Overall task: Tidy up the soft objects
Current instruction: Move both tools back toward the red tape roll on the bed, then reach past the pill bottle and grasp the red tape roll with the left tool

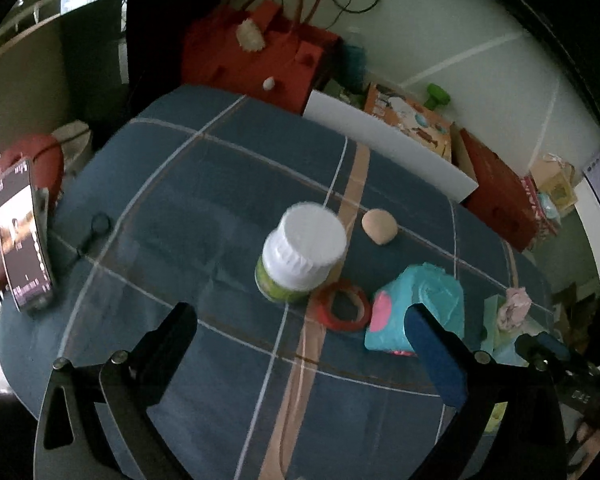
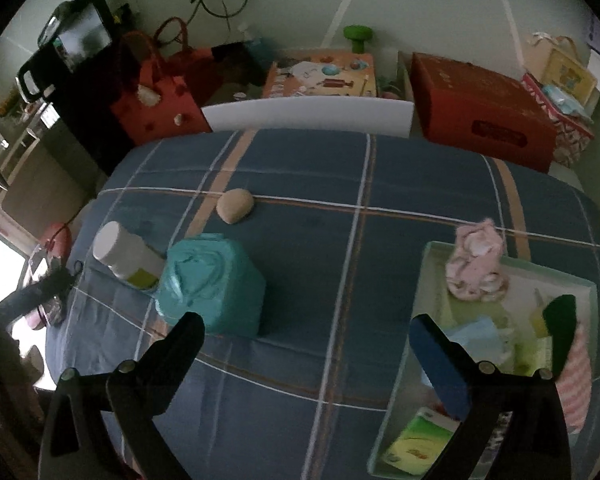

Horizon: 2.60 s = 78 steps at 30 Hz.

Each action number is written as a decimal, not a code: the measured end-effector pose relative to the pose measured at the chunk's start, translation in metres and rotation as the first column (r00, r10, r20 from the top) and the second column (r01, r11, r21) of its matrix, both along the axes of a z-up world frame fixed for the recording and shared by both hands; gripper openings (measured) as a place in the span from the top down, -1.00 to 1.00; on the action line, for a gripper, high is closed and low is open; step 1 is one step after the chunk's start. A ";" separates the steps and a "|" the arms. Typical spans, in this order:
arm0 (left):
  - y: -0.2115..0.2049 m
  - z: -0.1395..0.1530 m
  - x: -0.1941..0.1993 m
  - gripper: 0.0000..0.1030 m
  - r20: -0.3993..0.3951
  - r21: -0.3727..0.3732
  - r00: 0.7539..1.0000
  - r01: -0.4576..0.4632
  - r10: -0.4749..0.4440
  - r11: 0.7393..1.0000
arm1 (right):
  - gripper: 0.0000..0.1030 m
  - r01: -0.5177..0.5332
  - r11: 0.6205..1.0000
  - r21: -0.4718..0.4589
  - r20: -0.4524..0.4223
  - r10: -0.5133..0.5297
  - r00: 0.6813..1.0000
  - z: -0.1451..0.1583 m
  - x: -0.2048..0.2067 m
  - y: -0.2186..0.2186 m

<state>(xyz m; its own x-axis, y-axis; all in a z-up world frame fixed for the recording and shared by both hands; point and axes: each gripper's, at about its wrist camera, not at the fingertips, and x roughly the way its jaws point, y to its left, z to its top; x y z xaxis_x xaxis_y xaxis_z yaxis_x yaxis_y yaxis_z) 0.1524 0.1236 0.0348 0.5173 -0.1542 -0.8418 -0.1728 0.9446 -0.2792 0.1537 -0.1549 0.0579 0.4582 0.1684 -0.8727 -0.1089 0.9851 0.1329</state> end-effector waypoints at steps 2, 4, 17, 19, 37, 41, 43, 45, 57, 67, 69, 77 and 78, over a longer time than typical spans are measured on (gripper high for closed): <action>-0.009 -0.010 0.000 -1.00 -0.017 0.013 1.000 0.002 -0.002 1.000 | -1.00 0.021 1.000 0.016 0.003 -0.021 1.000 -0.004 -0.002 0.004; -0.018 -0.020 0.002 -1.00 -0.040 0.030 0.999 0.011 -0.009 0.999 | -1.00 0.039 0.999 0.016 0.017 -0.039 0.999 -0.007 -0.006 0.007; -0.043 -0.055 0.019 -1.00 -0.127 0.033 0.992 0.001 0.003 0.999 | -1.00 0.167 0.985 -0.044 0.070 -0.164 0.984 -0.025 -0.001 -0.013; -0.038 -0.059 0.019 -1.00 -0.133 0.040 0.991 -0.022 0.027 0.999 | -1.00 0.170 0.985 -0.036 0.067 -0.168 0.984 -0.030 -0.001 -0.017; -0.022 -0.085 0.021 -1.00 -0.187 0.012 0.971 -0.151 0.151 0.988 | -1.00 0.136 0.986 -0.093 0.001 -0.137 0.991 -0.058 -0.003 -0.015; -0.023 -0.093 0.024 -1.00 -0.203 -0.017 0.965 -0.172 0.165 0.985 | -1.00 0.147 0.986 -0.082 -0.001 -0.148 0.989 -0.057 -0.002 -0.019; -0.022 -0.096 0.026 -1.00 -0.208 -0.019 0.961 -0.189 0.181 0.982 | -1.00 0.149 0.986 -0.074 -0.001 -0.149 0.989 -0.057 -0.003 -0.021; -0.020 -0.099 0.027 -0.99 -0.211 -0.016 0.956 -0.213 0.205 0.977 | -1.00 0.149 0.987 -0.068 0.001 -0.149 0.989 -0.056 -0.003 -0.022; -0.016 -0.113 0.039 -0.78 -0.222 0.035 0.937 -0.270 0.270 0.962 | -1.00 0.150 0.988 -0.042 0.004 -0.150 0.989 -0.053 -0.006 -0.025; -0.032 -0.115 0.047 -0.67 -0.217 0.040 0.936 -0.276 0.278 0.960 | -1.00 0.142 0.989 -0.044 -0.003 -0.142 0.990 -0.055 -0.004 -0.022; -0.033 -0.117 0.049 -0.67 -0.214 0.044 0.935 -0.281 0.284 0.959 | -1.00 0.140 0.989 -0.046 -0.005 -0.140 0.990 -0.056 -0.004 -0.022; -0.044 -0.116 0.051 -0.30 -0.195 0.074 0.943 -0.261 0.271 0.962 | -1.00 0.133 0.990 -0.048 -0.008 -0.133 0.991 -0.057 -0.004 -0.020; -0.047 -0.114 0.052 -0.17 -0.188 0.069 0.947 -0.251 0.259 0.966 | -1.00 0.132 0.990 -0.049 -0.008 -0.133 0.991 -0.057 -0.004 -0.020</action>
